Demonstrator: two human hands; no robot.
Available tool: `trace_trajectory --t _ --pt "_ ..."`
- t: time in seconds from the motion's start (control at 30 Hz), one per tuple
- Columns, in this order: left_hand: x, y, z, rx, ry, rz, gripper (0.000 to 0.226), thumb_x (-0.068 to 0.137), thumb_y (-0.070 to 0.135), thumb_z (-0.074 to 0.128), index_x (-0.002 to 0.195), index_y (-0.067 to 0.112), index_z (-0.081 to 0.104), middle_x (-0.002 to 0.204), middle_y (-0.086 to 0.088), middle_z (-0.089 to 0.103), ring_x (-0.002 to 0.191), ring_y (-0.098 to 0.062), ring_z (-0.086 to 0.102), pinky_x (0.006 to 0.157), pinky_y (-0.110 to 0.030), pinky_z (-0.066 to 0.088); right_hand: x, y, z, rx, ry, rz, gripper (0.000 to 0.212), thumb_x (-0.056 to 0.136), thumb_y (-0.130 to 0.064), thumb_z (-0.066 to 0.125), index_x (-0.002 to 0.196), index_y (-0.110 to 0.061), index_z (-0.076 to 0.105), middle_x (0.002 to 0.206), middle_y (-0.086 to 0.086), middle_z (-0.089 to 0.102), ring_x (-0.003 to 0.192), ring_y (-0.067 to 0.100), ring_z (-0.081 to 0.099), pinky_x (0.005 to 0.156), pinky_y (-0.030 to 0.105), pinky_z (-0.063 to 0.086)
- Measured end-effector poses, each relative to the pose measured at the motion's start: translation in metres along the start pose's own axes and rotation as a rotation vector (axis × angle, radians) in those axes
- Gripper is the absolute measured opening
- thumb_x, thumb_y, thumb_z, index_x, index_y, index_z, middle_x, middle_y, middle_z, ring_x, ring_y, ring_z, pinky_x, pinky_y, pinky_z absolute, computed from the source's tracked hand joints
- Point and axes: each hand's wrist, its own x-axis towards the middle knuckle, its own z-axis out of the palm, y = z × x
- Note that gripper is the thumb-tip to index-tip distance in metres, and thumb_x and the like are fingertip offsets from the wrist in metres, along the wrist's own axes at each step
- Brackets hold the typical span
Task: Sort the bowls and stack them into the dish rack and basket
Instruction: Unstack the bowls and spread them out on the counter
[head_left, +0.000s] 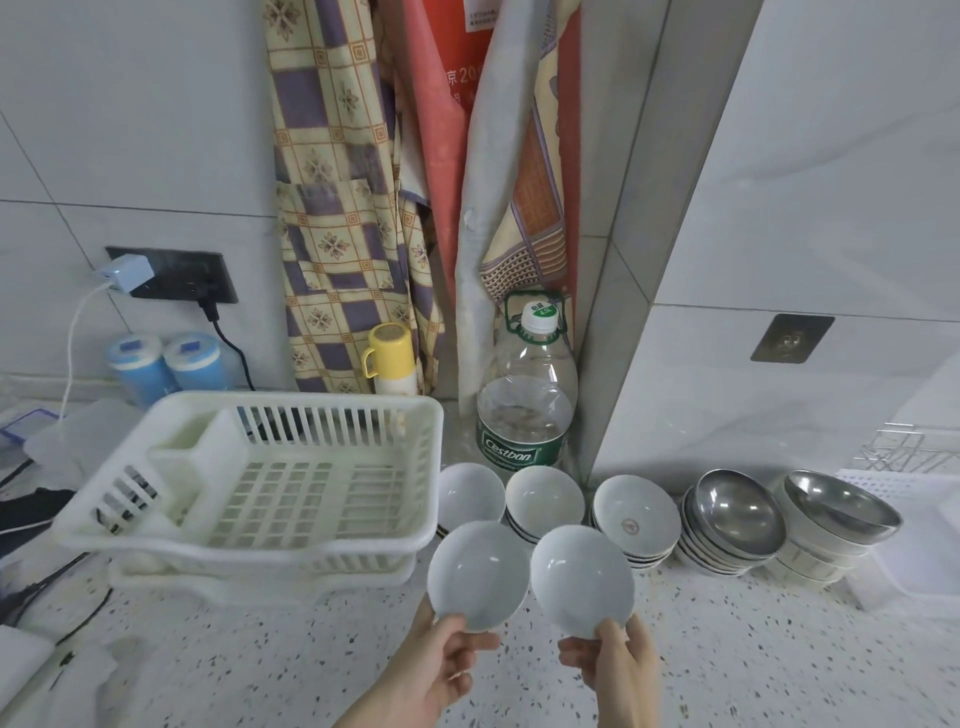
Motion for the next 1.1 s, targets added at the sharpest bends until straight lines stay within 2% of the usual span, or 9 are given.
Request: trace_trajectory --t 0.1,0.27,0.47,0.6,0.73,0.9,1.1 --pt "0.001 -0.016 -0.012 0.022 0.086 -0.037 0.040 0.102 0.010 0.042 0.129 0.040 0.042 0.085 -0.027 0.074 0.042 -0.016 0.047 0.044 -0.022 0.037 0.003 0.016 0.002 -0.047 -0.028 0.076 0.030 0.090 0.002 0.037 0.116 -0.004 0.052 0.054 0.027 0.065 0.035 0.023 0.059 0.043 0.020 0.031" --pt "0.010 -0.022 -0.020 0.055 0.215 -0.075 0.043 0.103 0.010 0.038 0.129 0.043 0.036 0.083 -0.029 0.074 0.040 -0.017 0.043 0.047 -0.022 0.032 0.014 0.031 0.004 -0.110 -0.088 0.148 0.032 0.094 -0.002 0.040 0.122 -0.009 0.053 0.056 0.024 0.067 0.039 0.021 0.063 0.040 0.017 0.034" --pt "0.018 -0.022 -0.015 0.082 0.263 -0.055 0.046 0.101 0.003 0.036 0.128 0.041 0.038 0.078 -0.029 0.073 0.035 -0.014 0.041 0.038 -0.018 0.031 0.033 0.036 0.004 -0.111 -0.131 0.185 0.033 0.093 0.002 0.039 0.121 -0.010 0.051 0.058 0.025 0.068 0.041 0.022 0.066 0.037 0.017 0.033" --pt "0.020 -0.020 -0.014 0.081 0.278 -0.054 0.032 0.102 0.007 0.037 0.117 0.035 0.045 0.075 -0.025 0.074 0.038 -0.012 0.040 0.041 -0.018 0.029 0.044 0.040 0.001 -0.133 -0.144 0.169 0.038 0.092 0.002 0.039 0.125 -0.014 0.050 0.058 0.026 0.068 0.044 0.024 0.067 0.034 0.018 0.034" --pt "0.024 -0.021 -0.014 0.106 0.306 -0.050 0.034 0.103 0.006 0.036 0.120 0.035 0.042 0.075 -0.025 0.074 0.042 -0.014 0.041 0.045 -0.019 0.026 0.053 0.045 -0.002 -0.182 -0.195 0.171 0.042 0.092 0.002 0.038 0.130 -0.012 0.049 0.058 0.026 0.068 0.046 0.026 0.067 0.037 0.019 0.035" --pt "0.027 -0.020 -0.014 0.135 0.308 -0.088 0.025 0.105 0.017 0.037 0.117 0.038 0.044 0.084 -0.023 0.076 0.042 -0.014 0.043 0.049 -0.022 0.029 0.058 0.044 -0.003 -0.182 -0.230 0.168 0.042 0.090 0.003 0.039 0.128 -0.010 0.051 0.058 0.027 0.067 0.043 0.025 0.065 0.036 0.020 0.035" --pt "0.030 -0.018 -0.010 0.156 0.349 -0.146 0.024 0.105 0.026 0.041 0.122 0.043 0.038 0.084 -0.015 0.078 0.054 -0.017 0.045 0.052 -0.023 0.032 0.061 0.042 -0.004 -0.222 -0.256 0.132 0.041 0.092 0.002 0.038 0.131 -0.010 0.048 0.056 0.027 0.066 0.041 0.026 0.063 0.036 0.019 0.032"
